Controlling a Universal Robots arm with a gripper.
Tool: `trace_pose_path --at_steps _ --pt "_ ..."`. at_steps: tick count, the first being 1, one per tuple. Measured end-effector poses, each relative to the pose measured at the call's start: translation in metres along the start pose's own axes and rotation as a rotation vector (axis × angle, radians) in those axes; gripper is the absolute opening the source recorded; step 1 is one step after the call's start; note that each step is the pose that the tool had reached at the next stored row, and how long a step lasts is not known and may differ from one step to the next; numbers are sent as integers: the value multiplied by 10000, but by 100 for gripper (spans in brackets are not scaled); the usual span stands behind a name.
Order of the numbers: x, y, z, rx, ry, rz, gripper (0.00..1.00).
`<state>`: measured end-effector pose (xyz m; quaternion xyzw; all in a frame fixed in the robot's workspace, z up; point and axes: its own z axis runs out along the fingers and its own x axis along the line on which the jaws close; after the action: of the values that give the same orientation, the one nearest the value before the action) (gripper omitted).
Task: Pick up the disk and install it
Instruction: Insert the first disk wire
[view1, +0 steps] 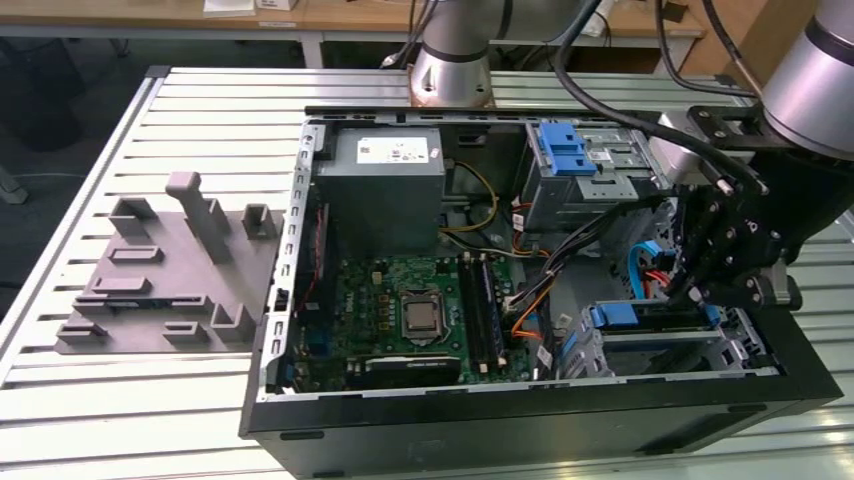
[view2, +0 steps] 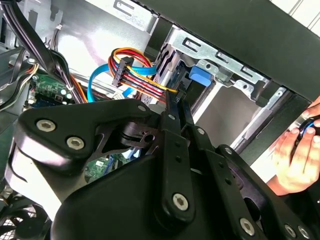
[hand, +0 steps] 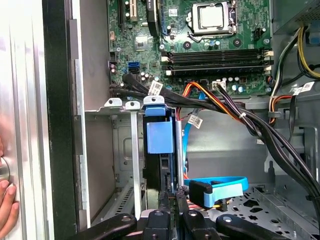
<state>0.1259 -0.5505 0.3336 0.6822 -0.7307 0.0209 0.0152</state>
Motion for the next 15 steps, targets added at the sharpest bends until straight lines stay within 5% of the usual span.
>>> trace_pose_path --at_steps 15 --pt "1 0 30 -6 1 16 16"
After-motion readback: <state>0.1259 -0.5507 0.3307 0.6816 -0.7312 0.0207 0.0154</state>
